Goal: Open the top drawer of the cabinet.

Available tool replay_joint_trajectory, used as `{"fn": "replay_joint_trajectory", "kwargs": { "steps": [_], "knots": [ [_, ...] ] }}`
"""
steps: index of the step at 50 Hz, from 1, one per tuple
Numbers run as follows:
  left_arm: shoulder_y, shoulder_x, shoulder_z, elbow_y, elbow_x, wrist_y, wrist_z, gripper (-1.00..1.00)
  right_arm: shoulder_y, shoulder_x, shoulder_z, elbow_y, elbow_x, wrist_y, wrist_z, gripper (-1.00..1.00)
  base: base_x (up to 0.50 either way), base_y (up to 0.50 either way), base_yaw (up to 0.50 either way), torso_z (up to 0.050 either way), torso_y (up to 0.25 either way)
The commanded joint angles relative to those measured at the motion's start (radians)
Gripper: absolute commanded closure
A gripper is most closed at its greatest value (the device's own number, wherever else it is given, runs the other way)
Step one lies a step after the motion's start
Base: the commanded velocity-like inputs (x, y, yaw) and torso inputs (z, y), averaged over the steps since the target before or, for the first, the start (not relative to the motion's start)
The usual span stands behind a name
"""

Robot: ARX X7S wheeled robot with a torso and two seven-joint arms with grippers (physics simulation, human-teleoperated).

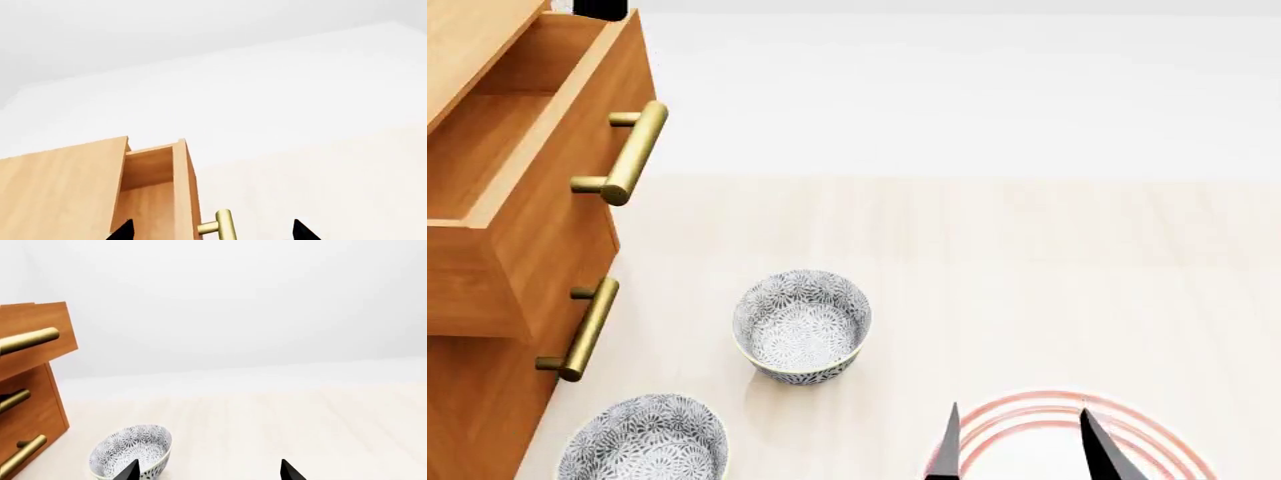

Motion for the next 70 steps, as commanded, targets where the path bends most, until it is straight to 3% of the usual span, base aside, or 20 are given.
{"fn": "replay_joint_trajectory", "kwargs": {
  "steps": [1, 5, 16, 52, 70],
  "knots": [
    [-0.02, -0.002, -0.058, -0.17, -0.08, 0.1, -0.09, -1.0, 0.002, -0.002, -0.008, 0.013, -0.003, -0.003, 0.002, -1.0, 0.0, 0.0, 0.0, 0.0, 0.0],
    [-0.056, -0.01, -0.109, -0.308, -0.113, 0.163, -0.172, -1.0, 0.01, 0.001, -0.01, 0.005, 0.001, 0.008, 0.006, -1.0, 0.0, 0.0, 0.0, 0.0, 0.0],
    [-0.02, -0.03, -0.164, -0.316, -0.137, 0.172, -0.254, -1.0, 0.011, 0.003, -0.019, 0.007, -0.004, 0.004, 0.006, -1.0, 0.0, 0.0, 0.0, 0.0, 0.0],
    [0.118, -0.07, -0.221, -0.316, -0.136, 0.219, -0.239, -1.0, 0.006, 0.008, -0.031, 0.006, -0.002, -0.001, 0.017, -1.0, 0.0, 0.0, 0.0, 0.0, 0.0],
    [0.129, -0.066, -0.301, -0.316, -0.151, 0.193, -0.246, -1.0, 0.011, 0.006, -0.041, 0.023, -0.007, -0.012, 0.016, -1.0, 0.0, 0.0, 0.0, 0.0, 0.0]
  ]
}}
